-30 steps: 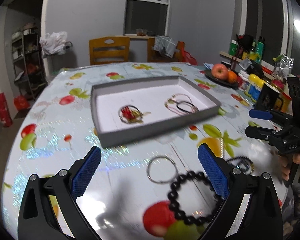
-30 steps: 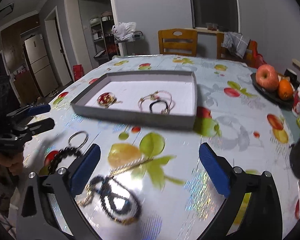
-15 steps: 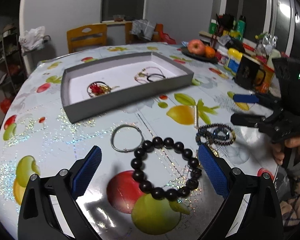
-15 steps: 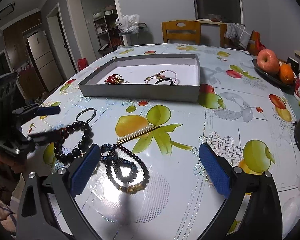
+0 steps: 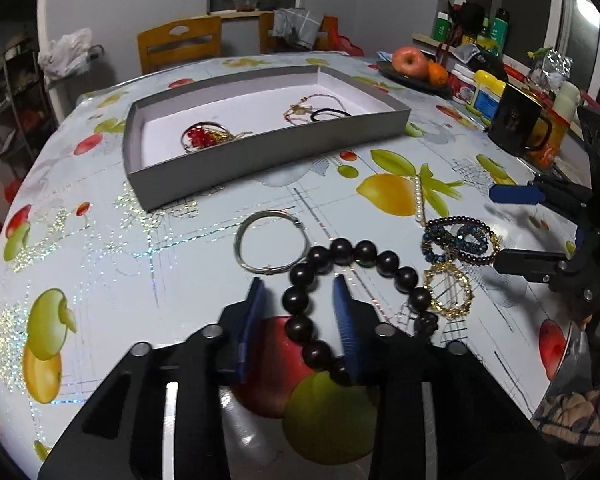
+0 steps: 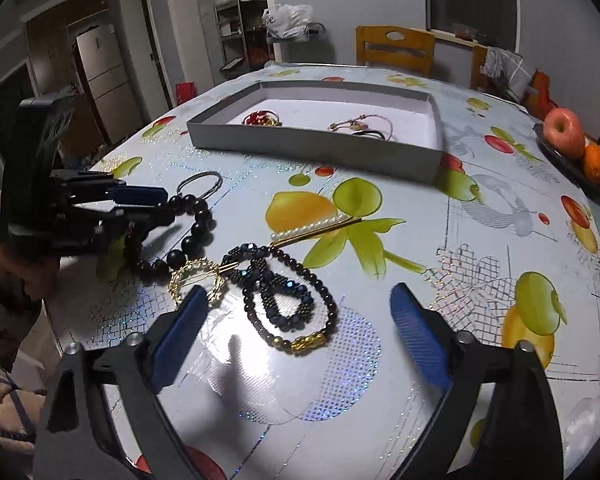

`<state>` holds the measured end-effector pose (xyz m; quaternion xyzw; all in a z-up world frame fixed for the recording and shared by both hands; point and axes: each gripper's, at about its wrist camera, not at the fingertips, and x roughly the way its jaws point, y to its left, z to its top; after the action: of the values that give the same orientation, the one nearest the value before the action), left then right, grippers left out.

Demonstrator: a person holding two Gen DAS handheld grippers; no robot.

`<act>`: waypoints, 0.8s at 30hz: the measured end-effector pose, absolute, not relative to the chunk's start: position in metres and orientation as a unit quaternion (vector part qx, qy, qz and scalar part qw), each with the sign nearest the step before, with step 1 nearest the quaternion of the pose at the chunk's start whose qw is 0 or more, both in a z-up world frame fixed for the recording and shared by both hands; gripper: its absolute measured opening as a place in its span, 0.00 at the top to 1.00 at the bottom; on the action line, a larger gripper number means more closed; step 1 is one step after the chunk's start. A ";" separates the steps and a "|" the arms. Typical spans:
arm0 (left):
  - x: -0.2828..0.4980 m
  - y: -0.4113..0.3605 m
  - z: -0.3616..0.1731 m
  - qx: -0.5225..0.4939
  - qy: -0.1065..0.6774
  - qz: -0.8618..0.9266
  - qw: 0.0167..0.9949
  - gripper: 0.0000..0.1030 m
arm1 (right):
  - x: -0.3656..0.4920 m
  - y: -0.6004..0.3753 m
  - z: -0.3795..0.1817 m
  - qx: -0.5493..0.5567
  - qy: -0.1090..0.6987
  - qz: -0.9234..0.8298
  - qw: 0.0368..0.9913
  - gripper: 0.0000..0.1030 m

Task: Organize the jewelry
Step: 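Grasp the black bead bracelet with the left tool while the right tool grasps the dark beaded bracelet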

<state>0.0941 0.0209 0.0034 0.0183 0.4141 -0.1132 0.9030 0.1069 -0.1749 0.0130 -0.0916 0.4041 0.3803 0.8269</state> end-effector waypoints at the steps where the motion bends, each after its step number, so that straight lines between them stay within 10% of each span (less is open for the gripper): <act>1: 0.094 0.024 0.003 0.016 0.414 -0.113 0.903 0.76 | 0.107 -0.175 0.013 -0.090 0.405 0.379 0.827 0.23; 24: 0.092 0.036 0.004 -0.001 0.410 -0.131 0.903 0.67 | 0.107 -0.137 0.005 -0.160 0.410 0.420 0.793 0.80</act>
<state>0.0922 0.0365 0.0041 -0.0008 0.4098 -0.1308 0.9028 0.1068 -0.1374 0.0047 -0.1598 0.4103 0.4204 0.7934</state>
